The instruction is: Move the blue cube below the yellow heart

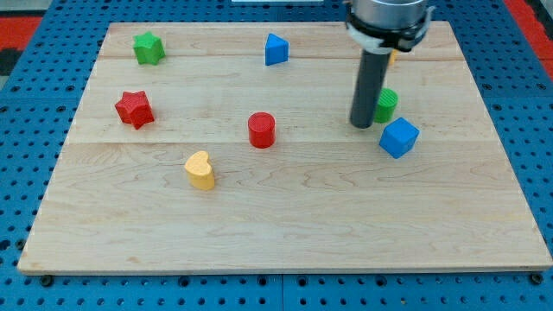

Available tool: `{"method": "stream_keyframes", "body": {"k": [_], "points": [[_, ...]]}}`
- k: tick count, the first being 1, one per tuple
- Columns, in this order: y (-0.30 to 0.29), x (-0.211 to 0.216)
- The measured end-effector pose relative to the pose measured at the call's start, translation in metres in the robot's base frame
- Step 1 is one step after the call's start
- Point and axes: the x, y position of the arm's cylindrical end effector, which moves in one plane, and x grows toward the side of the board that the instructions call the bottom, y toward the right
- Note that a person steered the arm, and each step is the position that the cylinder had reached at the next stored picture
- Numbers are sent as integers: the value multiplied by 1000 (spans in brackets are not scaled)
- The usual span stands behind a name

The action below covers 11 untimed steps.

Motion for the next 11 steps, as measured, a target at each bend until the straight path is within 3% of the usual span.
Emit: {"method": "stream_keyframes", "body": {"k": [3,4,6,7,11], "points": [[69,14],[19,71],[15,125],[-58,121],[-41,114]]}}
